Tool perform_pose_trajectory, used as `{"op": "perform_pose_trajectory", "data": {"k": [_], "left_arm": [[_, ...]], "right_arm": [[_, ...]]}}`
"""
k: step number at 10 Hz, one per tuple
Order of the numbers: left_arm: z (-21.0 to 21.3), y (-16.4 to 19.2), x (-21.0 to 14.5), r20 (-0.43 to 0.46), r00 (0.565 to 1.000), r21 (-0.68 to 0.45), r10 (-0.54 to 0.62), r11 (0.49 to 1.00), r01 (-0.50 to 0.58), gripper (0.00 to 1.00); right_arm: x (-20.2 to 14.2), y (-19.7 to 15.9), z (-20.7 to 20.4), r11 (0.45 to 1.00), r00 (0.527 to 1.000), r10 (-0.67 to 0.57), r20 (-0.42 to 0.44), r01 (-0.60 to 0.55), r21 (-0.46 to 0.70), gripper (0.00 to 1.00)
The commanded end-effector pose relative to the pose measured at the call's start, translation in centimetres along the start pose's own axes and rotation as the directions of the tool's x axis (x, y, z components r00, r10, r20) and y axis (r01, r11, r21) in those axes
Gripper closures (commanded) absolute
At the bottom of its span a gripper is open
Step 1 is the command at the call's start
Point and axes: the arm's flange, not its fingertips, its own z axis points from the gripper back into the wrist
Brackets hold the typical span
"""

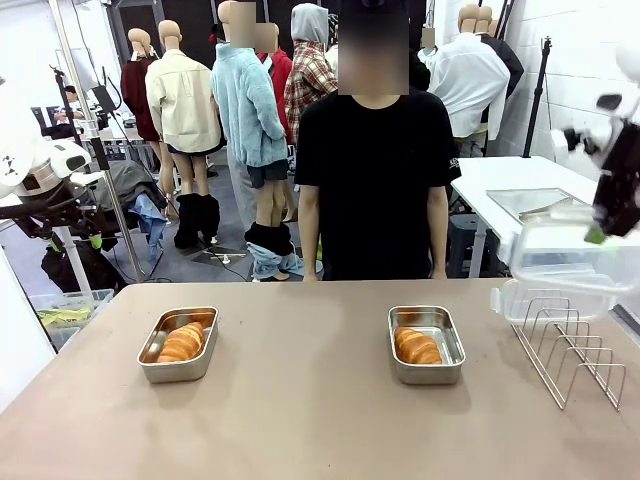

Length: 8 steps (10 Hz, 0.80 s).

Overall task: Place the bread in airtight containers.
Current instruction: Release when the human grabs the Airtight Container lid.

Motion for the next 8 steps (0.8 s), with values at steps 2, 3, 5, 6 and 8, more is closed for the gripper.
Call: {"op": "perform_pose_trajectory", "data": {"k": [2,3,5,6,8], "left_arm": [[0.2,0.0,0.0,0.003,1.000,0.001,0.001,1.000,-0.001,0.25],[0.2,0.0,0.0,0.003,1.000,0.001,0.001,1.000,-0.001,0.25],[0.2,0.0,0.0,0.003,1.000,0.001,0.001,1.000,-0.001,0.25],[0.2,0.0,0.0,0.003,1.000,0.001,0.001,1.000,-0.001,0.25],[0.2,0.0,0.0,0.003,1.000,0.001,0.001,1.000,-0.001,0.25]], "right_arm": [[6.0,-4.8,3.0,0.930,0.915,-0.354,0.192,0.323,0.174,1.00],[7.7,-7.2,3.2,0.844,0.831,-0.515,0.211,0.449,0.294,1.00],[10.2,-10.5,1.8,0.714,0.698,-0.686,0.205,0.591,0.374,1.00],[10.9,-11.5,0.6,0.654,0.636,-0.747,0.191,0.656,0.377,1.00],[11.3,-12.7,-1.7,0.553,0.510,-0.833,0.213,0.774,0.308,1.00]]}}
